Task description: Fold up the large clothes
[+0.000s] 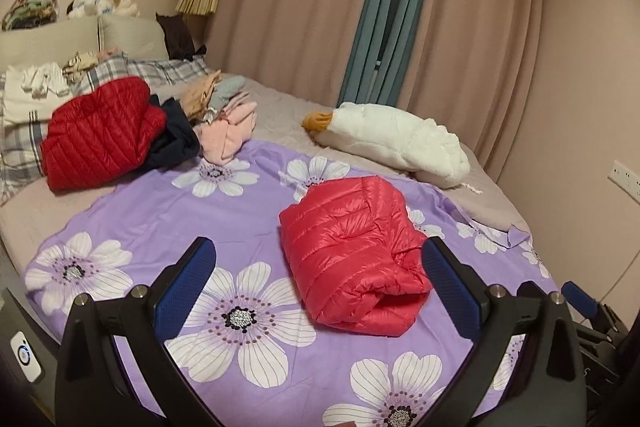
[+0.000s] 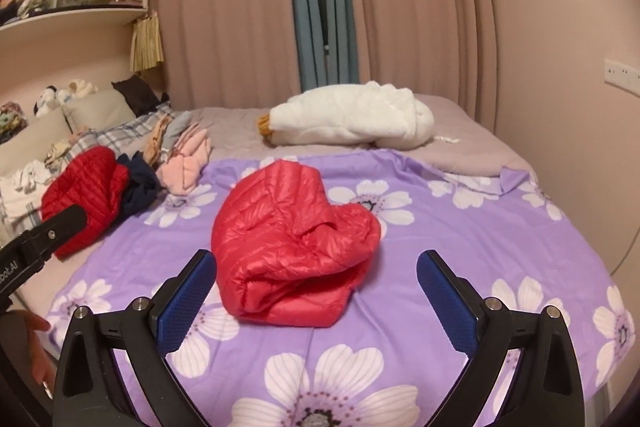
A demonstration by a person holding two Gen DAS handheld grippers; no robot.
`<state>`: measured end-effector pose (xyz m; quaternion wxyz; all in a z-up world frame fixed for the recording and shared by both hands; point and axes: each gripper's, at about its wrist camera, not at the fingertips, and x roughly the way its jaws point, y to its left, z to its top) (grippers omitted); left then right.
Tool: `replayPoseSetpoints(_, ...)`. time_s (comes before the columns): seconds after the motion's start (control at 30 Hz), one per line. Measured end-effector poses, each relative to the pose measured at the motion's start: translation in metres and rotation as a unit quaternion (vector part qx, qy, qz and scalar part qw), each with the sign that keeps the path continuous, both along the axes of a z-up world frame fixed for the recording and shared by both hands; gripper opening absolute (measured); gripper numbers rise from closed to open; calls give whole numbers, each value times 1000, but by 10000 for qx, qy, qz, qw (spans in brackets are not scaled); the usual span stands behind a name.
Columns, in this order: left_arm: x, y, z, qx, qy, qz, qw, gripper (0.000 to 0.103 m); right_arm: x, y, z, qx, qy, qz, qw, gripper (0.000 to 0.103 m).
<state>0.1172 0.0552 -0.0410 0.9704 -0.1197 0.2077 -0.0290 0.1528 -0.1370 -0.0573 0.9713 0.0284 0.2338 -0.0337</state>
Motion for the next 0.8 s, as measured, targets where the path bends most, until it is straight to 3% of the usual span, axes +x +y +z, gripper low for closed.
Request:
replayPoseSetpoints(0.4,-24,-6,20,-36,-248,-297,9992,103,-16,5,10,-38,-153,30,9999,100)
replayPoseSetpoints(0.63,-32,-16,25,369,-353,-246,9984,103,-19,2,11,6,-146,-22,9999,100)
replayPoseSetpoints(0.8,-34,-20,24,400,-360,-275,9982,103,-20,3,8,-73,-83,-27,9999,100)
